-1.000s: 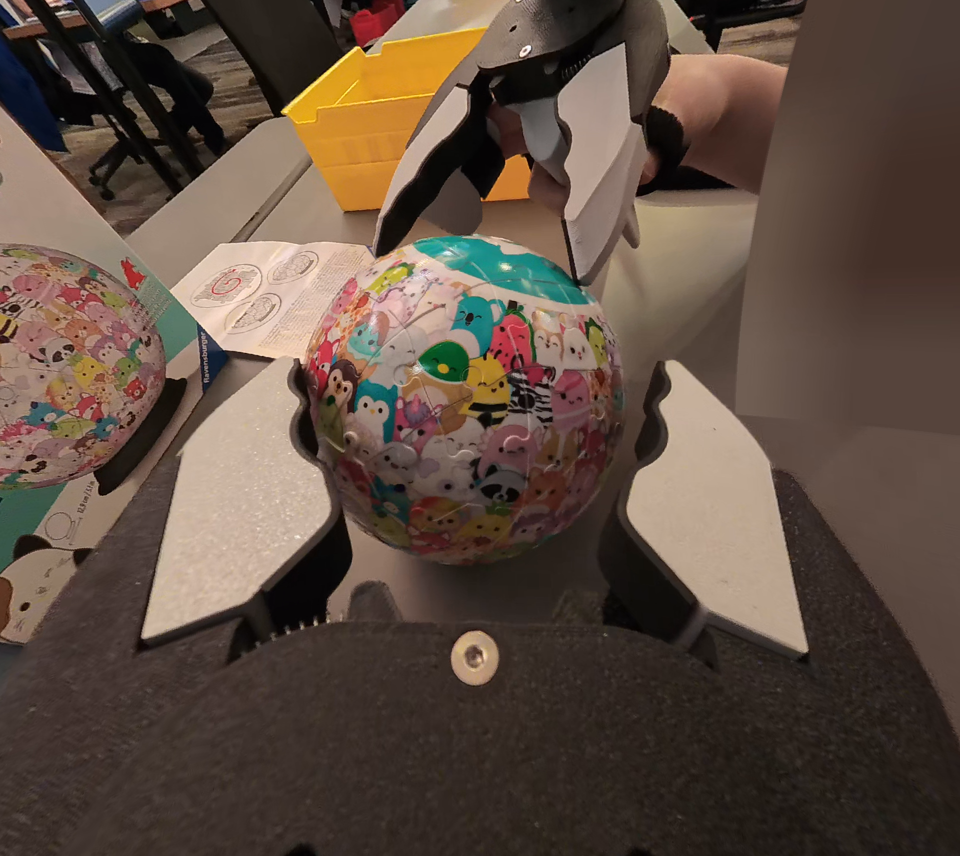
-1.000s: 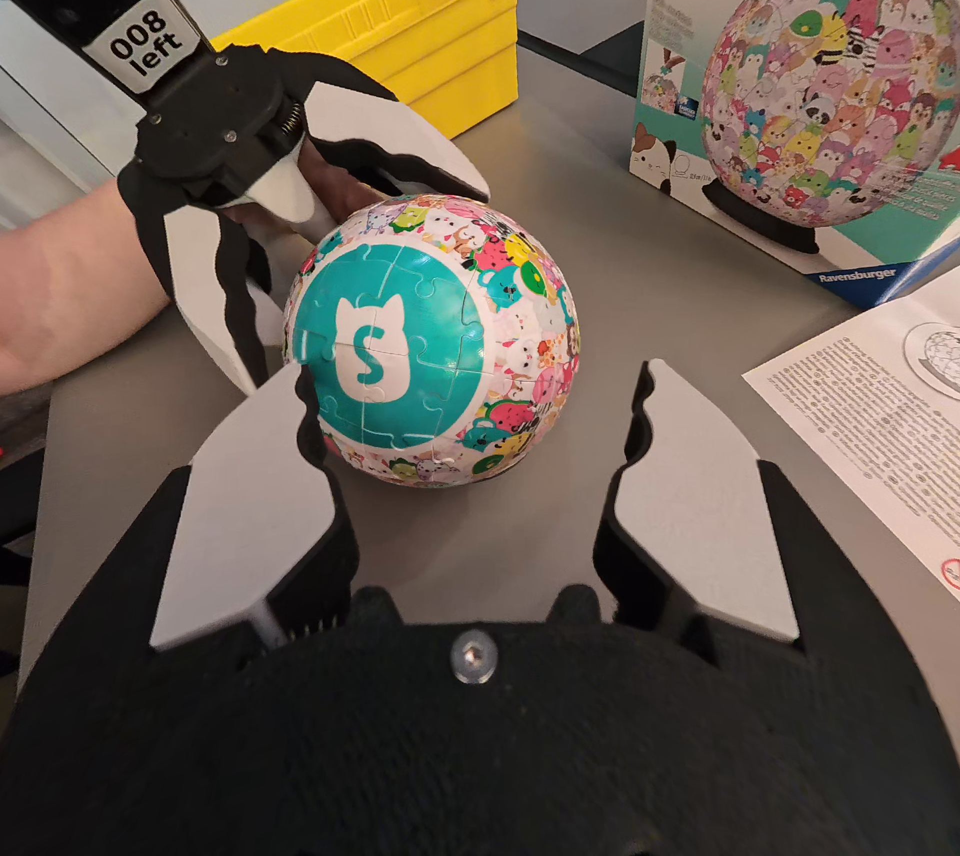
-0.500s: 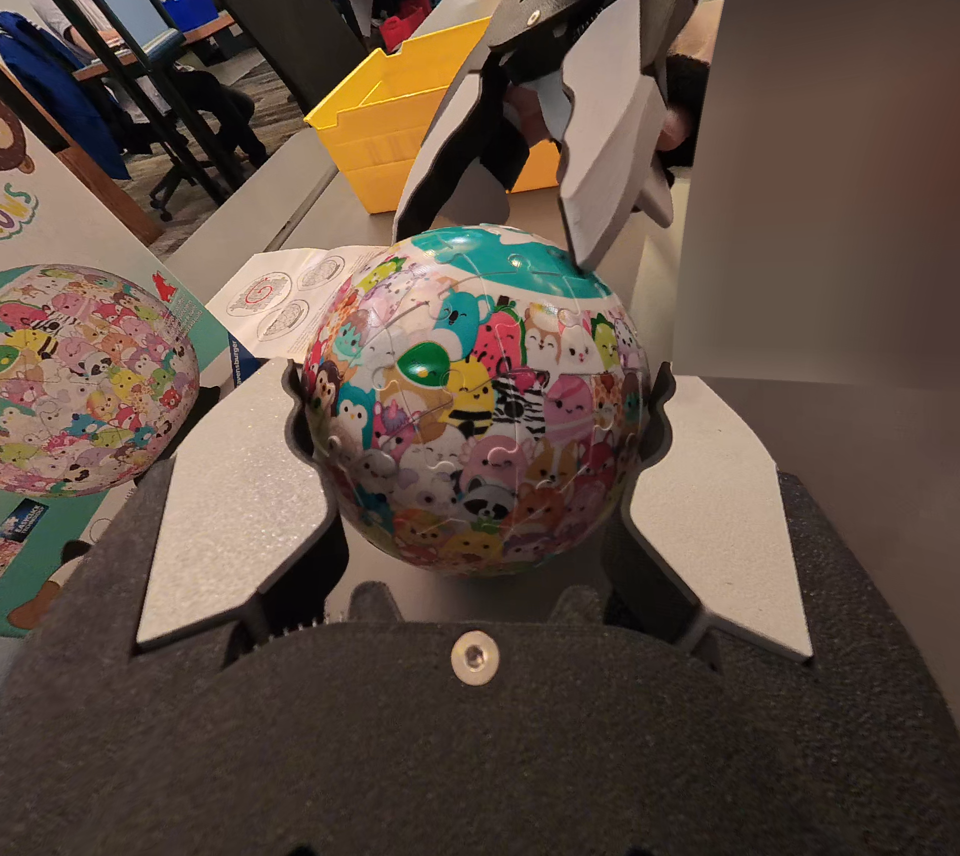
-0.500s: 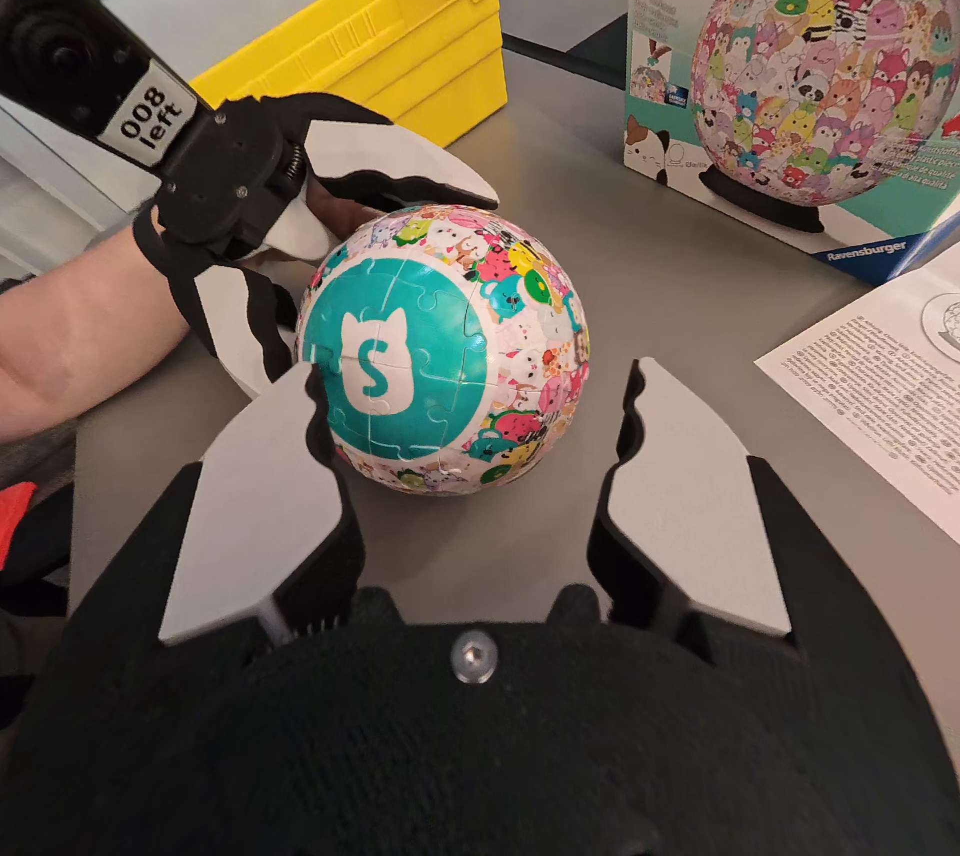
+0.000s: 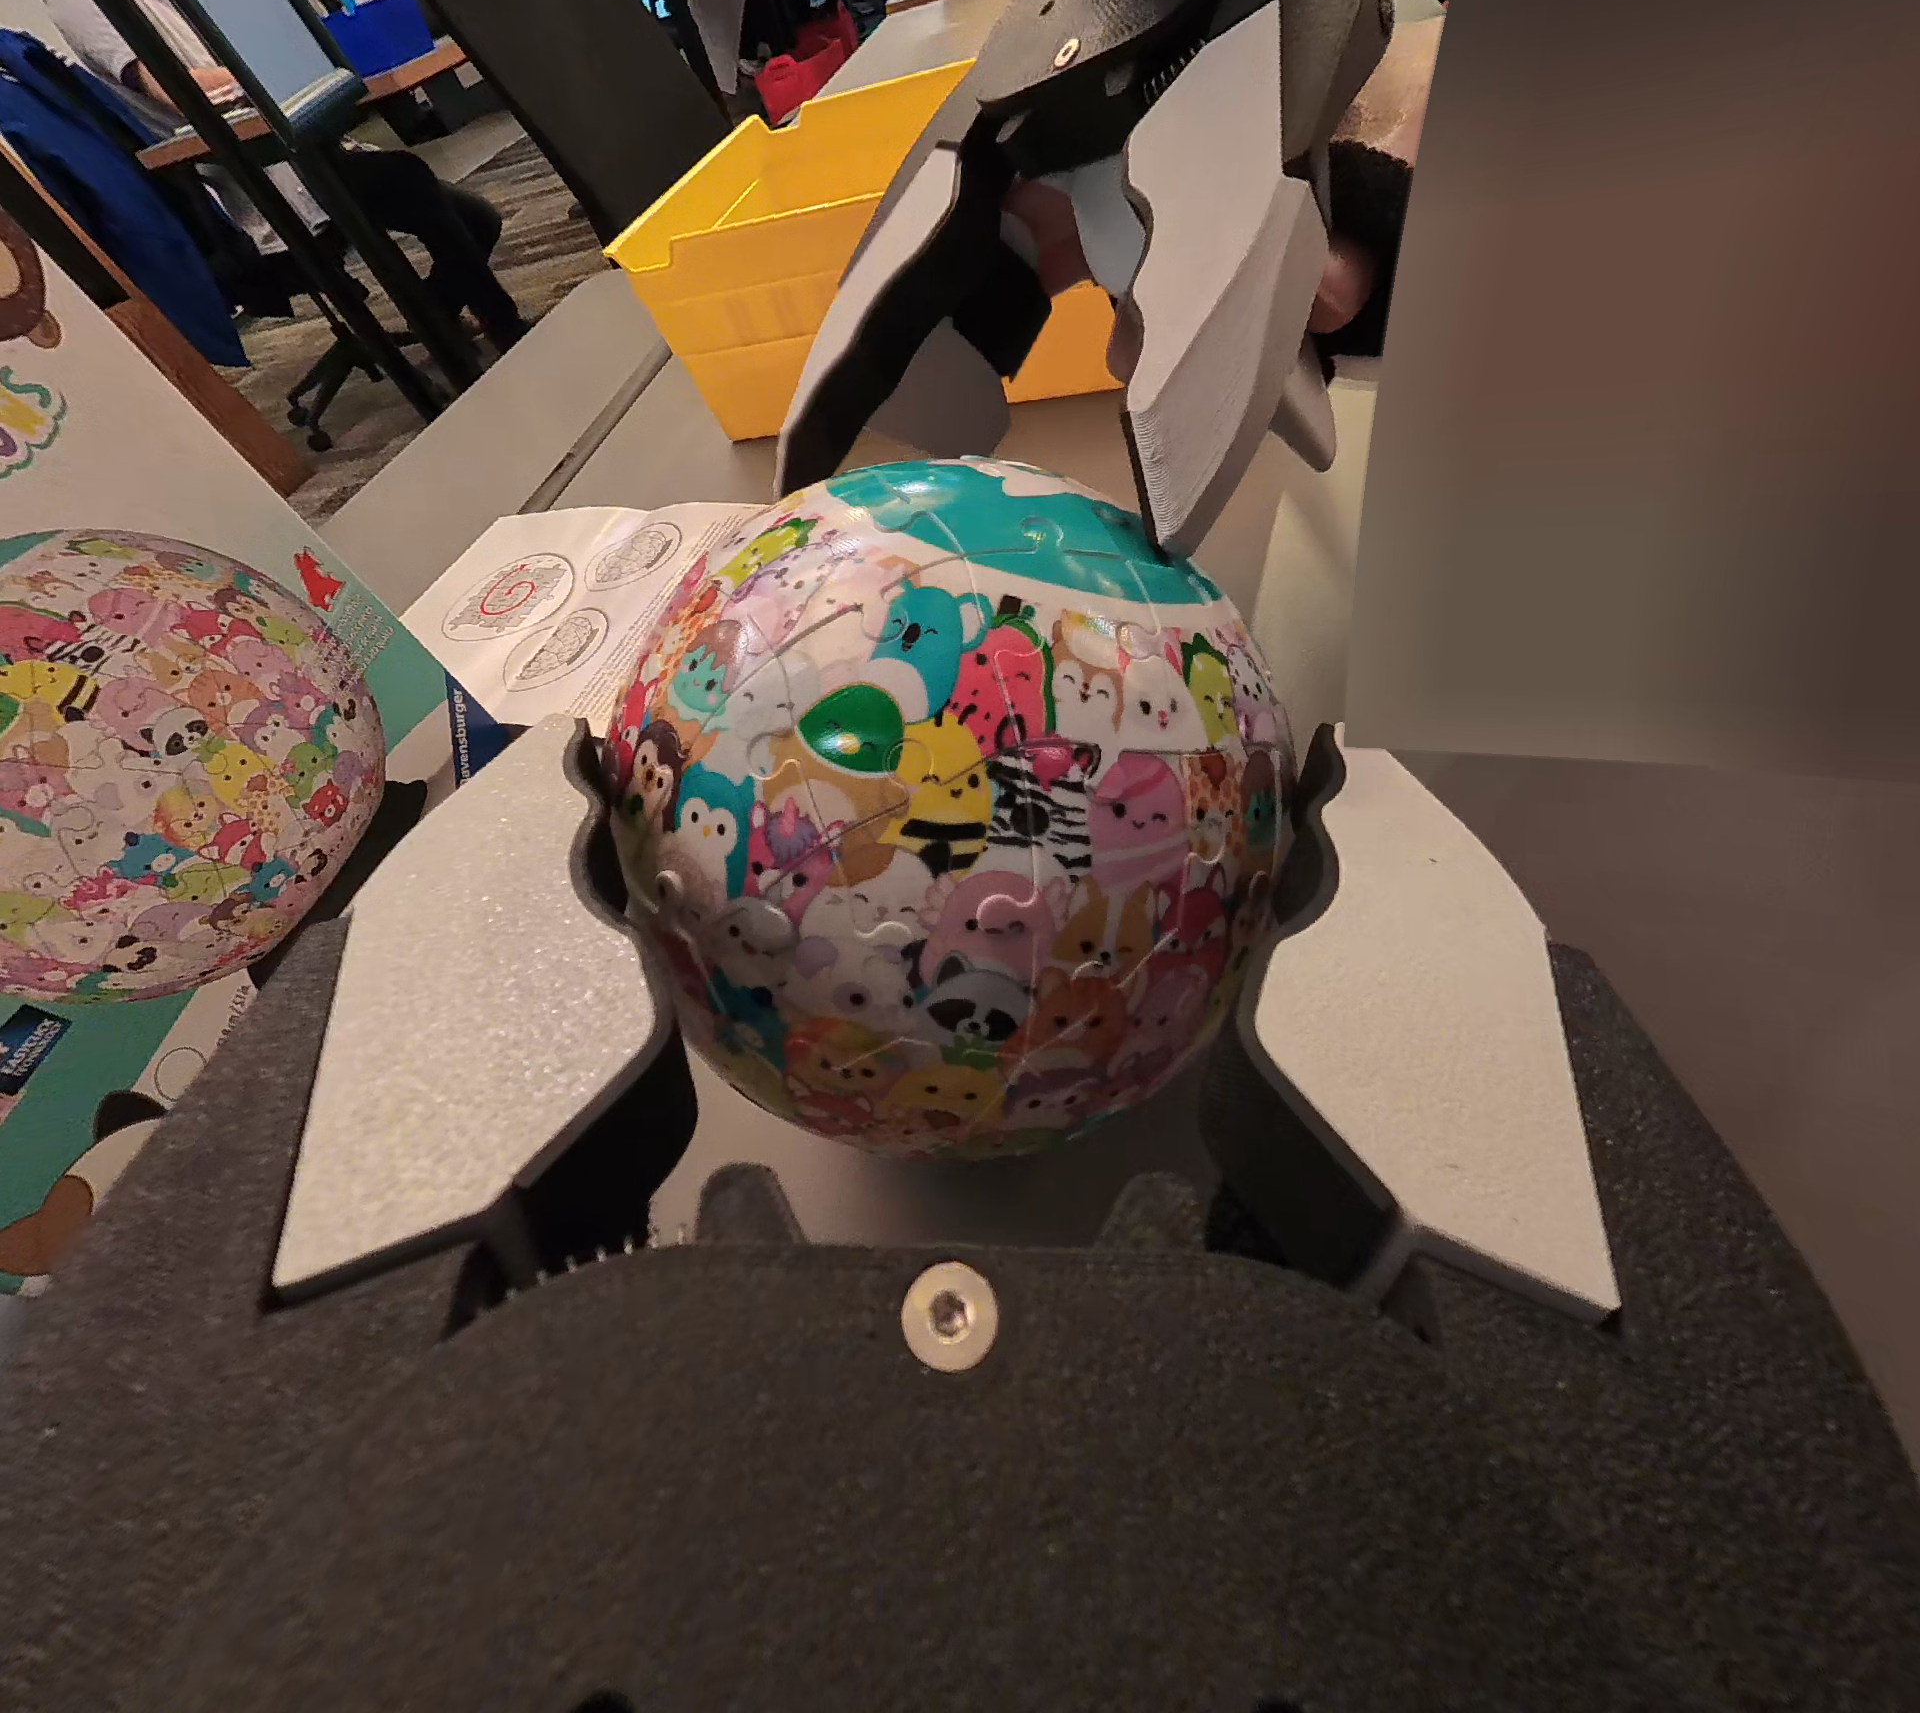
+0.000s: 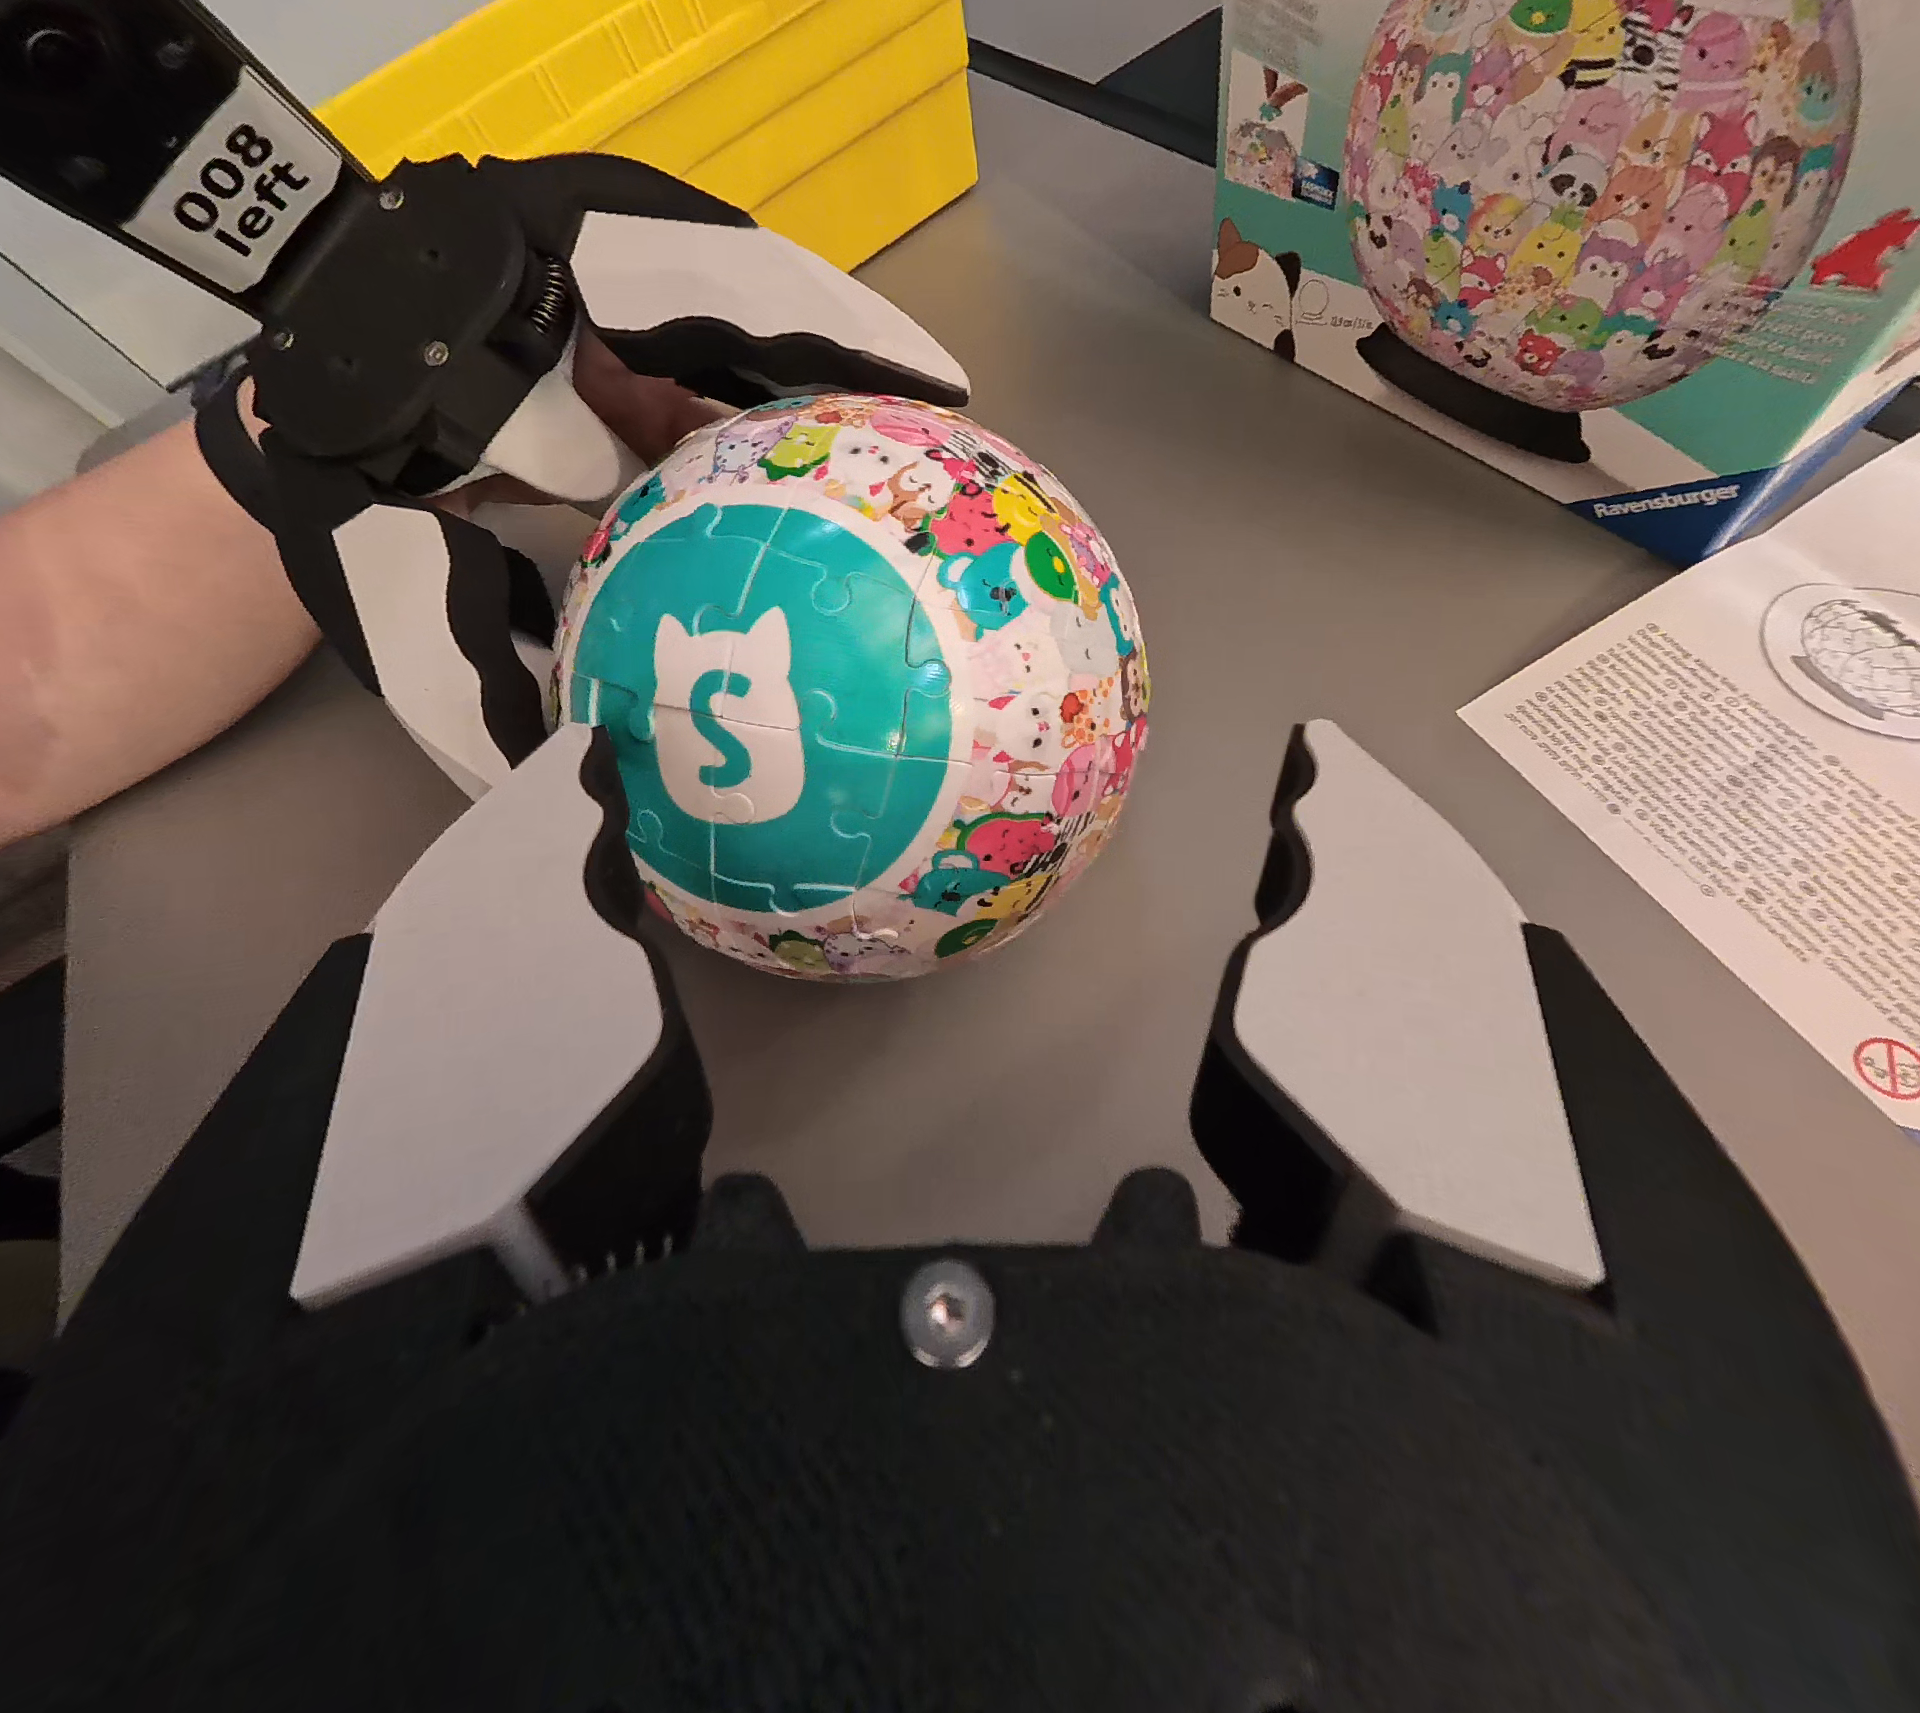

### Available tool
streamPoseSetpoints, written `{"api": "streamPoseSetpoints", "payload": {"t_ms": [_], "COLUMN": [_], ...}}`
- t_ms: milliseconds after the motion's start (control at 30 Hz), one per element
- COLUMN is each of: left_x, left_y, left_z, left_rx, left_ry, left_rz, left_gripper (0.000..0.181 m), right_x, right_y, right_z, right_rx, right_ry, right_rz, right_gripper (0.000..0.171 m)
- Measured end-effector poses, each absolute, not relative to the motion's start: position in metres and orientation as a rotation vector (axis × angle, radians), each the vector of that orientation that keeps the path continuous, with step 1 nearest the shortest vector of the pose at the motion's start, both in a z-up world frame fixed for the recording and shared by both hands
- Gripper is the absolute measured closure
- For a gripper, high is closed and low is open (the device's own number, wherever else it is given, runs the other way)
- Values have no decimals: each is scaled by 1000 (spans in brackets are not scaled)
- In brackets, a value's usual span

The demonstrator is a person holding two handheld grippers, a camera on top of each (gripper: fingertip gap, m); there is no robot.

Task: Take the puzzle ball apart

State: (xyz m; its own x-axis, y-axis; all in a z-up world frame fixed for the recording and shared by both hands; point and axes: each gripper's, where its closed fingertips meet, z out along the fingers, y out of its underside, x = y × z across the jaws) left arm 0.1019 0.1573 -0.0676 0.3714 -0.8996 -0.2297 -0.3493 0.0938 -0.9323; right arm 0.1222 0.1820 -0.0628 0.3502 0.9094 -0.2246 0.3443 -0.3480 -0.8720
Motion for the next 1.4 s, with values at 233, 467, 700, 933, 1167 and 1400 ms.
{"api": "streamPoseSetpoints", "payload": {"t_ms": [233, 467, 700, 933, 1167, 1400], "left_x": [103, 103, 103, 114, 108, 106], "left_y": [159, 160, 162, 149, 157, 157], "left_z": [-66, -67, -67, -59, -65, -69], "left_rx": [-1488, -1493, -1499, -1482, -1495, -1509], "left_ry": [1161, 1157, 1153, 1232, 1230, 1232], "left_rz": [-617, -600, -589, -573, -513, -532], "left_gripper": [57, 56, 56, 47, 45, 45], "right_x": [122, 122, 123, 138, 153, 156], "right_y": [184, 184, 186, 203, 213, 215], "right_z": [-62, -64, -63, -109, -68, -75], "right_rx": [-1870, -1885, -1877, -1963, -1856, -1902], "right_ry": [-1097, -1092, -1087, -1253, -1138, -1126], "right_rz": [911, 908, 898, 370, 369, 441], "right_gripper": [51, 49, 51, 68, 72, 69]}}
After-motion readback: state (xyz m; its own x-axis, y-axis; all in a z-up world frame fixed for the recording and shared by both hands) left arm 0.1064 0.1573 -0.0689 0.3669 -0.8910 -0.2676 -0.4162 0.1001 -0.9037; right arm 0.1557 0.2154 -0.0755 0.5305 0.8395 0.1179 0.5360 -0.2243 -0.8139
